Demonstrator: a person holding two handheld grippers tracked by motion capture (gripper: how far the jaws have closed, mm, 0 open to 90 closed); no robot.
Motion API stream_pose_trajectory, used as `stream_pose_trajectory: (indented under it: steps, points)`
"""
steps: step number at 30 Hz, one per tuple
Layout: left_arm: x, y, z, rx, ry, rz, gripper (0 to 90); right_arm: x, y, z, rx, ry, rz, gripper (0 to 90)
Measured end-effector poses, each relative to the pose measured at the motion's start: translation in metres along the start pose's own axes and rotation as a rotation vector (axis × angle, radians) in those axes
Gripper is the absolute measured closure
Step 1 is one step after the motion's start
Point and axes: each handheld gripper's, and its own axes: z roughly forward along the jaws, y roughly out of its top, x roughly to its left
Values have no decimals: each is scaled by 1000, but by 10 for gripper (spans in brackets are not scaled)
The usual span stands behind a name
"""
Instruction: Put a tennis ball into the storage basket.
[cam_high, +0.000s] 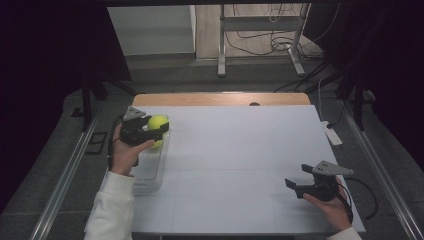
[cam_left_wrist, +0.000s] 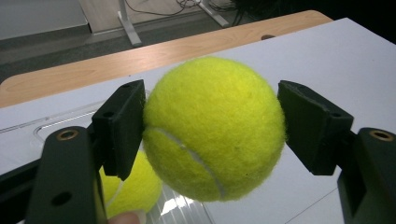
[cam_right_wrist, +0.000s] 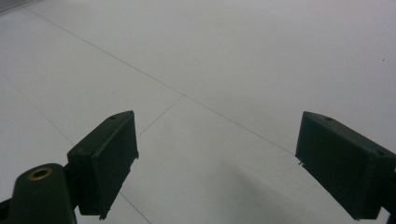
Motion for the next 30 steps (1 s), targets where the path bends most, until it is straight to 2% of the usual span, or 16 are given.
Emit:
stream_pose_trajectory:
  steps: [13, 30]
  points:
    - [10, -5, -7, 4, 31, -21, 279, 0, 0, 0, 1, 0, 0, 130]
    - [21, -10, -17, 1, 52, -47, 279, 0, 0, 0, 1, 1, 0, 130]
